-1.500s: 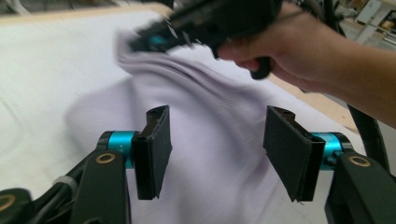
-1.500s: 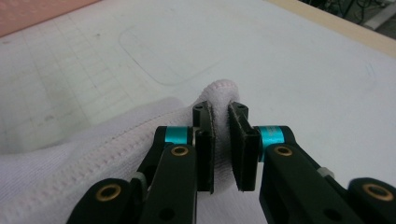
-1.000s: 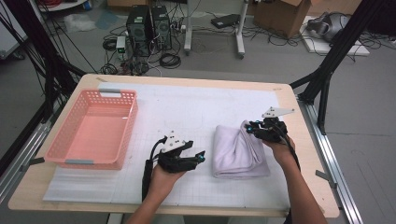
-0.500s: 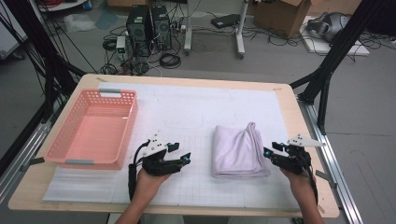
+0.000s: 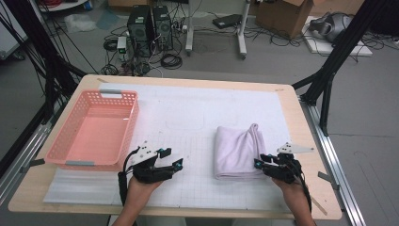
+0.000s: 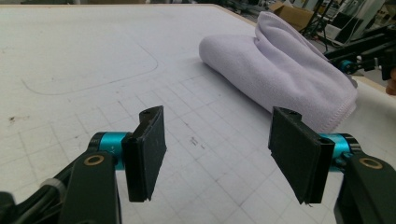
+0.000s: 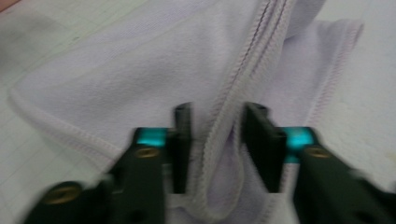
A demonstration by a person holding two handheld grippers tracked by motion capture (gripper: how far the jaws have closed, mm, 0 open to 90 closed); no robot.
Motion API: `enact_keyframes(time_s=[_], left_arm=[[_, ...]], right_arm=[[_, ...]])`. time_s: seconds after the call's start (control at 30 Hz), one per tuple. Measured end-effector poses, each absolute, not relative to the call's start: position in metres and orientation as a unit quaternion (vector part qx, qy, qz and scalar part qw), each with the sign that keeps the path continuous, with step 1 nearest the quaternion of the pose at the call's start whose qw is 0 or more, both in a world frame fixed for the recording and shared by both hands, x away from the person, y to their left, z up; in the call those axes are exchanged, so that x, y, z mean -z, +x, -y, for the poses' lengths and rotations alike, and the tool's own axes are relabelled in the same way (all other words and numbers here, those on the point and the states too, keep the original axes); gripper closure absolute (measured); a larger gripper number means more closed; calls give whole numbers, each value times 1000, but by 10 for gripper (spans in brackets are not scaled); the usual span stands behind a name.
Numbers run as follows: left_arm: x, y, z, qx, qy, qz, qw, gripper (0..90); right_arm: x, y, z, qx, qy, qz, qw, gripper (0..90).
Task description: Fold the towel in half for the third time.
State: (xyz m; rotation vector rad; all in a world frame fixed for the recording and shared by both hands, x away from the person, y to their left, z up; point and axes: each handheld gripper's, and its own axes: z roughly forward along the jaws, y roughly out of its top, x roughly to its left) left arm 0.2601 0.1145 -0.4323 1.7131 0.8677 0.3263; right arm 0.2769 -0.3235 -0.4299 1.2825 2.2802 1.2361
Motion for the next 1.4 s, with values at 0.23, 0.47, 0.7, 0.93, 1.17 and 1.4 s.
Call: enact_keyframes(time_s=[0.23, 0.47, 0.7, 0.93, 1.17, 1.4], left_arm=[[438, 249, -125, -141, 720, -373, 568, 369], [438, 246, -130, -144, 718, -373, 570, 366], [438, 246, -127, -142, 719, -371, 571, 363], [439, 246, -126, -140, 722, -368, 569, 363], [439, 246, -127, -142, 720, -371, 569, 362], [439, 247, -125, -141, 721, -368, 570, 361]], right_arm=[[411, 262, 330, -388, 457, -783, 166, 844], [415, 249, 339, -342, 498, -776, 179, 640], [395, 266, 321, -397, 449, -771, 216, 716], [417, 310, 304, -353, 468, -781, 216, 774], [429, 299, 334, -328, 516, -759, 225, 760], [406, 320, 306, -373, 477, -766, 214, 658]])
